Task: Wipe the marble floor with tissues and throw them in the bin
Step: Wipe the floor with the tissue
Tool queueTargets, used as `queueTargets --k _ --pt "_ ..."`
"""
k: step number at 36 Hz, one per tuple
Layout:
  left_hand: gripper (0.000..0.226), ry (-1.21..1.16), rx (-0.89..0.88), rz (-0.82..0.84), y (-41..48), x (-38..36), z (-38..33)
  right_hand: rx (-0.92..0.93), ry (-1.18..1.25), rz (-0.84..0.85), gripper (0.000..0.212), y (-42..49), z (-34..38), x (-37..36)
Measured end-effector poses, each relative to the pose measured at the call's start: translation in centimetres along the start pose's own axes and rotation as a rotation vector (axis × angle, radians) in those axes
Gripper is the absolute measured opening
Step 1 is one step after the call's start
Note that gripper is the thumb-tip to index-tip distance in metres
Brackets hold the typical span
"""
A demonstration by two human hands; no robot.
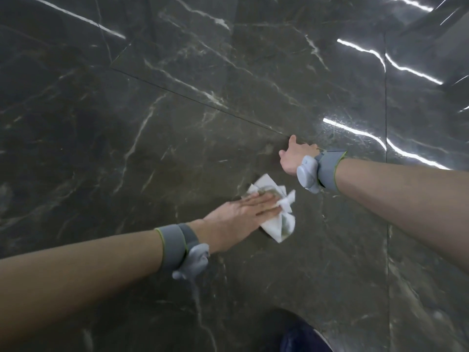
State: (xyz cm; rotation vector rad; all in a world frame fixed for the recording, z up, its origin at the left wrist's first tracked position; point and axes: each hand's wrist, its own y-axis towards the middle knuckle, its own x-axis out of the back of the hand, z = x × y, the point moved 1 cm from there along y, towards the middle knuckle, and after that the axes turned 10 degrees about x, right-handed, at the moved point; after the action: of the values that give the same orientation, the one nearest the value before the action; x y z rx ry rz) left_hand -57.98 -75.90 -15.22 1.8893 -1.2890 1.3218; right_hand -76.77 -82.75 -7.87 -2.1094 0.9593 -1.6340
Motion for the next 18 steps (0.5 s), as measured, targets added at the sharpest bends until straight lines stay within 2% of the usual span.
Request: queueTargets --k 8,12,18 --pt "0.088 0.012 0.402 -0.186 -1.0 5.7 10.2 -0.034 0.009 0.0 0.053 0.0 0.3 -0.3" --pt "0.085 -0.031 0.633 -0.246 -2.0 8.6 15.7 -0.045 0.011 -0.007 0.053 -0.2 0.6 -0.2" --pt "0.06 -0.049 0.663 -0.286 -2.5 8.8 15.7 -0.032 0.018 0.02 0.058 -0.4 0.4 0.0"
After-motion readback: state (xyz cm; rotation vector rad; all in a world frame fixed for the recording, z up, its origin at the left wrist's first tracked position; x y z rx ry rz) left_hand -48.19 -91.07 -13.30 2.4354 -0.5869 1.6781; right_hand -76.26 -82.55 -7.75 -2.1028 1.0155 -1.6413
